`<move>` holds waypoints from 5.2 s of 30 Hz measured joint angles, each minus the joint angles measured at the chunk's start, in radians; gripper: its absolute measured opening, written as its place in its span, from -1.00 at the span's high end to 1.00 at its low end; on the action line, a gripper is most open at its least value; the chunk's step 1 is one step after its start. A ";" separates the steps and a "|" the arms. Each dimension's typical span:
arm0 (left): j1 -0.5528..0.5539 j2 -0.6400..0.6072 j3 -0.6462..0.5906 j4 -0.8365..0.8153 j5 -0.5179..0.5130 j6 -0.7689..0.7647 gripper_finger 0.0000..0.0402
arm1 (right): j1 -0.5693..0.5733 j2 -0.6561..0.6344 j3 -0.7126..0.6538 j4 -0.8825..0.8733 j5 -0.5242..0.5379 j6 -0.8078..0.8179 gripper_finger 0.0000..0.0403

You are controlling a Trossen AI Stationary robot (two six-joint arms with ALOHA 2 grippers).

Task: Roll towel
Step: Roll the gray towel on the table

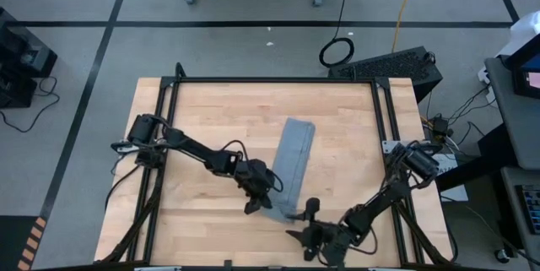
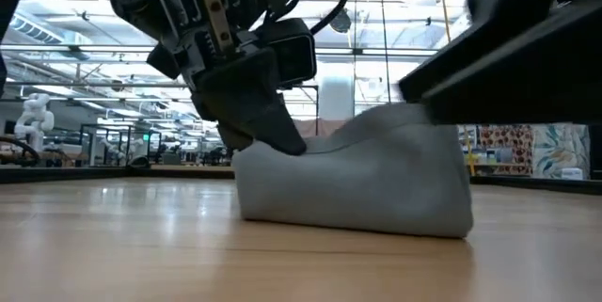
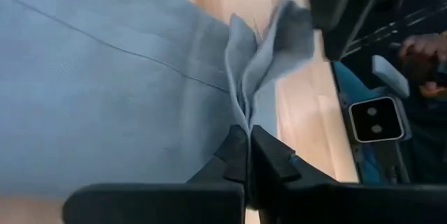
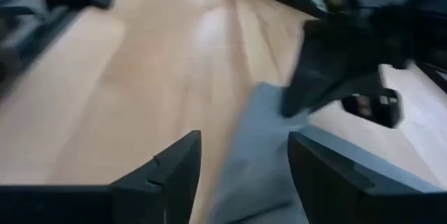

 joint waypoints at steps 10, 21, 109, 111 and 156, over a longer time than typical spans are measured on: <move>-0.003 0.025 0.000 -0.004 0.000 -0.001 0.94 | -0.036 0.039 0.000 0.022 0.014 0.058 0.11; 0.018 0.025 0.000 -0.011 -0.019 -0.001 0.93 | 0.012 0.041 0.054 0.076 0.005 -0.111 0.03; -0.168 0.003 0.000 -0.126 -0.177 0.128 0.95 | -0.064 -0.096 0.026 -0.189 -0.260 0.152 0.16; -0.147 0.003 -0.002 -0.109 -0.110 0.103 0.95 | -0.032 -0.077 0.026 -0.152 -0.206 0.122 0.01; -0.106 -0.036 -0.001 -0.166 0.015 0.077 -0.03 | -0.101 0.187 0.113 0.003 -0.118 0.357 0.95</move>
